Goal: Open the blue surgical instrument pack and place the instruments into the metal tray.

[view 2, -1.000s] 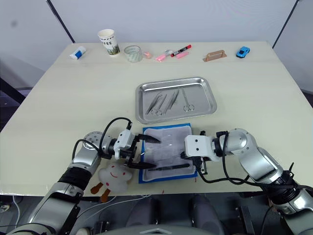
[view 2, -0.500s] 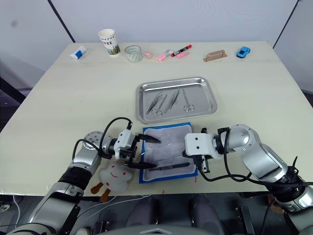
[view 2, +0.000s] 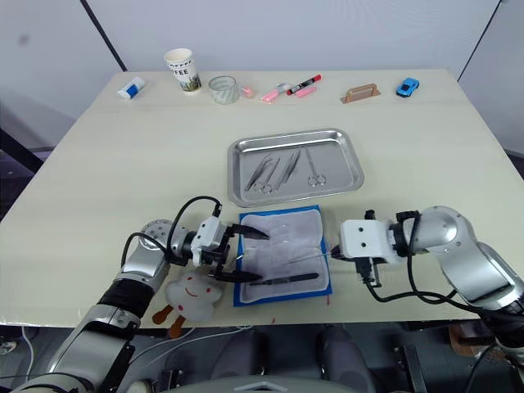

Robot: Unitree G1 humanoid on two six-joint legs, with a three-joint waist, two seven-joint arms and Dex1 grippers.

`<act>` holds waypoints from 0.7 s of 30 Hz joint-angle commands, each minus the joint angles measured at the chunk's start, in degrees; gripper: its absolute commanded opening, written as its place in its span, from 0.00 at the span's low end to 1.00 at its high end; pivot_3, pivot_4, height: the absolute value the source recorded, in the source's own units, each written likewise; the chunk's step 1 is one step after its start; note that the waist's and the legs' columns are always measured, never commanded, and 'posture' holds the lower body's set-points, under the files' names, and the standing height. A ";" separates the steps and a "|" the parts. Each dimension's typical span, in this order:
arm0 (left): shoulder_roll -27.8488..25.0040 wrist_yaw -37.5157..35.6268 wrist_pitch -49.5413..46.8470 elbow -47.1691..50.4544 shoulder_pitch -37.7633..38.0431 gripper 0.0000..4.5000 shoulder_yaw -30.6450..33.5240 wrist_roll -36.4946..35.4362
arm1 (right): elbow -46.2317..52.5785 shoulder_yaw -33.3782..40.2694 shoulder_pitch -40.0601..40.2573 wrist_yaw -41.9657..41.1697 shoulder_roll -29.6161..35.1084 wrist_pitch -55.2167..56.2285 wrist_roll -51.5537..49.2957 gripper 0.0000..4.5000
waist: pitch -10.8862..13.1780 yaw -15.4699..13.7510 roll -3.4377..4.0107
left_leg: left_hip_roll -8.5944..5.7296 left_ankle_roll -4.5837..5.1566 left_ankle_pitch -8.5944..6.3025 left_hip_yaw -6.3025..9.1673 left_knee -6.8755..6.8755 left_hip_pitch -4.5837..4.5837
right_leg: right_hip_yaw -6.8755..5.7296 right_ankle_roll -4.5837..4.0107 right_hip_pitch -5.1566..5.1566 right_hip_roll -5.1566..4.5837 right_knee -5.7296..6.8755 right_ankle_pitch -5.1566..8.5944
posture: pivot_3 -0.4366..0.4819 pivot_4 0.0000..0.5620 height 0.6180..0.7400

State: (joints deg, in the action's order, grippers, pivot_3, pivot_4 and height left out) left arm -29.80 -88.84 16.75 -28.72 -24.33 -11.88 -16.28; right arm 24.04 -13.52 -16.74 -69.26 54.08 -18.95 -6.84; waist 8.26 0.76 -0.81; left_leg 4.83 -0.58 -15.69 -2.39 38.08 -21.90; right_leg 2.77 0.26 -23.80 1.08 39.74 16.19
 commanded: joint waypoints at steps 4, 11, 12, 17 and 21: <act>-0.43 -0.55 -0.58 -2.42 1.26 1.00 -1.27 2.50 | -0.98 7.08 3.47 -0.38 2.96 4.70 -1.86 0.01 | -0.01 -0.06 0.01 | 0.00 0.00 0.00 0.01 -0.01 0.01 | 0.00 0.00 0.00 0.01 0.01 0.00 | 0.48 0.27 0.88; -0.53 -0.69 -0.53 -2.58 1.31 1.00 -1.09 2.53 | -0.38 12.31 4.78 4.56 -0.33 -3.12 -7.83 0.01 | -0.01 0.01 0.01 | 0.00 0.00 0.00 -0.04 -0.01 0.04 | 0.05 0.01 0.01 0.01 0.01 0.00 | 0.48 0.27 0.88; -0.51 -0.70 -0.54 -2.62 1.31 1.00 -1.07 2.51 | -0.15 12.79 4.35 6.13 -1.34 -5.13 -8.36 0.01 | -0.01 0.01 0.01 | 0.00 0.00 0.00 -0.03 0.00 0.05 | 0.05 0.01 0.03 0.01 0.02 0.00 | 0.48 0.27 0.88; -0.18 -1.06 -0.98 -2.57 1.50 1.00 -0.61 1.56 | 1.17 13.45 1.05 13.51 -6.66 -14.69 -11.62 0.01 | -0.01 0.01 0.01 | 0.00 0.00 0.00 -0.03 0.00 0.04 | 0.06 0.00 0.04 0.01 0.01 -0.01 | 0.48 0.27 0.88; -0.02 -0.62 -1.16 -2.54 1.69 1.00 -0.05 1.21 | 0.39 13.95 -4.17 22.45 -13.10 -25.24 -13.56 0.01 | -0.02 0.03 0.03 | 0.00 0.00 0.00 -0.02 -0.01 0.04 | 0.05 -0.03 0.04 0.01 0.03 -0.02 | 0.48 0.27 0.88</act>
State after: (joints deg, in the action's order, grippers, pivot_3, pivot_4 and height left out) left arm -29.70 -89.04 16.68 -28.87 -24.18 -11.45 -16.20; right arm 22.77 -1.60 -19.01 -50.43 41.94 -40.50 -19.07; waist 8.24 0.79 -0.78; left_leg 4.83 -0.58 -15.68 -2.41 38.07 -21.86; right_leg 2.82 0.13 -23.77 1.09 39.77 16.11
